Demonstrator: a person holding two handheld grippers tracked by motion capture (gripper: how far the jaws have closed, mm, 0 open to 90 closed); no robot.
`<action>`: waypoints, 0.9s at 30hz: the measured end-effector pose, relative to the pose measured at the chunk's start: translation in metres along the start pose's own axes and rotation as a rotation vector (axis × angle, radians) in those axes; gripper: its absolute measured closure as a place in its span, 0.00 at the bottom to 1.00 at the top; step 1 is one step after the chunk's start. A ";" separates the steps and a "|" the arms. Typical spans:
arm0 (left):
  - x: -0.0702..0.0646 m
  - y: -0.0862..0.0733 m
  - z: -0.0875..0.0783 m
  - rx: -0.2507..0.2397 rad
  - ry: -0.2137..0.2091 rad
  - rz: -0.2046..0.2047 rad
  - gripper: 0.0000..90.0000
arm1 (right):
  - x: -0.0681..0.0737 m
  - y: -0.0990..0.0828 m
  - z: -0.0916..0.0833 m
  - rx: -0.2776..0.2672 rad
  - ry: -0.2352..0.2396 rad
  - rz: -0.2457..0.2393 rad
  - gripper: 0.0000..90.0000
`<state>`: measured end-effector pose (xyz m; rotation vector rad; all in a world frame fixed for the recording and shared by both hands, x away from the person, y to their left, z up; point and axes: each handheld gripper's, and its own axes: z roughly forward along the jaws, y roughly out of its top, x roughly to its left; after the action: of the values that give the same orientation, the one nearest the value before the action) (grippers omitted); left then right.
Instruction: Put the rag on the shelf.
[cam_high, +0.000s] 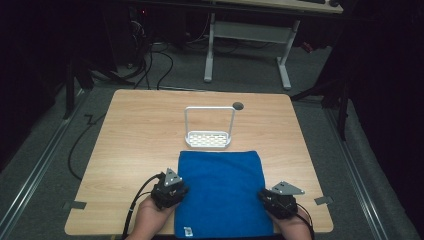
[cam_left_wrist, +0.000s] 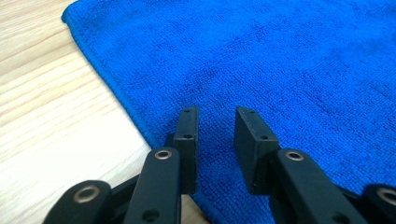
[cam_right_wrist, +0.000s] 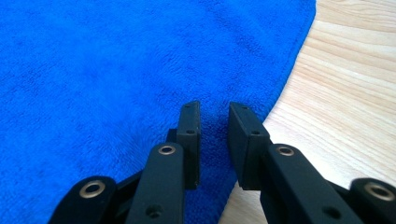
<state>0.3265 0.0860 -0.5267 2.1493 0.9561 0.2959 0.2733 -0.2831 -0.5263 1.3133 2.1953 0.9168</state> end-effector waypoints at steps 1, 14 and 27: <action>0.000 0.000 0.000 0.000 0.000 0.000 0.79 | 0.000 0.000 0.000 0.000 0.000 0.000 0.83; 0.014 -0.018 -0.020 -0.008 0.037 -0.049 0.79 | 0.026 0.009 0.007 0.008 0.070 -0.077 0.83; 0.013 -0.015 -0.024 -0.077 0.068 -0.043 0.67 | 0.014 0.009 0.001 -0.084 0.042 -0.042 0.73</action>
<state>0.3164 0.1150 -0.5221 2.0581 1.0119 0.3810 0.2728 -0.2674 -0.5210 1.2158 2.1815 1.0177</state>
